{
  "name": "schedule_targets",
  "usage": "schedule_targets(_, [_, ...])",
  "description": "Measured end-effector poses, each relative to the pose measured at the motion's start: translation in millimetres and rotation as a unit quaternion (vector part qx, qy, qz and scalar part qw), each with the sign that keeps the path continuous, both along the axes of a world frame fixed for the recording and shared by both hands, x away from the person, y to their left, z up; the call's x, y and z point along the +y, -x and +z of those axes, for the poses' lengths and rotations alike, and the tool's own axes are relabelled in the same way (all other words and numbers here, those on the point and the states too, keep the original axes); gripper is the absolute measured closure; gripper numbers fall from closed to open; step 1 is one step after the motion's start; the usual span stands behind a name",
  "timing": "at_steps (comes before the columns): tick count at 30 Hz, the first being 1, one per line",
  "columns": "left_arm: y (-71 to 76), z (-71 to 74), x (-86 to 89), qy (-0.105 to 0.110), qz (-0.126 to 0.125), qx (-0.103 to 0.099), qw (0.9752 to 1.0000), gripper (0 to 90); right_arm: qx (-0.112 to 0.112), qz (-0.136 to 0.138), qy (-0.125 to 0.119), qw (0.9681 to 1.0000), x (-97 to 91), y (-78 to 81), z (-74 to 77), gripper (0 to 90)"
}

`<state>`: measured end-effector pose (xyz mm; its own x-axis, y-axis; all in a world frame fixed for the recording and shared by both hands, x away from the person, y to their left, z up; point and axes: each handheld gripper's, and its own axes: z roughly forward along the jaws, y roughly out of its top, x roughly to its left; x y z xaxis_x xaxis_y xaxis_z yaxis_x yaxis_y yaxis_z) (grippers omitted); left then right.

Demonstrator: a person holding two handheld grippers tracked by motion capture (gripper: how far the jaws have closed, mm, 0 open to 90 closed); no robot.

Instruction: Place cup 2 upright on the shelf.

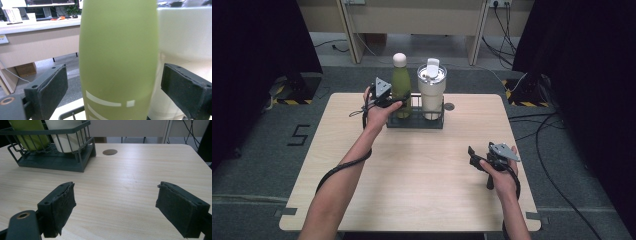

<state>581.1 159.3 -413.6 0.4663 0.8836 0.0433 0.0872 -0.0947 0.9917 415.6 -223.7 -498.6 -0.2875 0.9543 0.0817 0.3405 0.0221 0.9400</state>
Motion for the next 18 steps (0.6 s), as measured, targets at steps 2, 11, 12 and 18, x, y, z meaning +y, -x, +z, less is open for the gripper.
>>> schedule_targets(2, [3.6, 2.2, 0.5, -0.006, 0.001, -0.003, 1.0000, 6.6, 0.000, 0.001, 0.001, 1.0000, 0.4, 0.3, 0.3, 14.9])
schedule_targets(11, [15.7, 7.2, 6.0, 0.002, -0.001, -0.003, 1.0000, 7.8, -0.001, 0.003, 0.003, 1.0000, 2.2, 0.9, 0.6, 14.9])
schedule_targets(12, [16.8, 7.0, 7.0, 0.003, 0.000, -0.002, 1.0000, 7.9, -0.001, 0.004, 0.003, 1.0000, 2.5, 1.1, 0.6, 14.9])
schedule_targets(18, [25.0, 7.8, 12.4, 0.000, 0.000, -0.007, 1.0000, 8.1, -0.002, 0.006, 0.003, 1.0000, 3.2, 1.8, 1.6, 14.9])
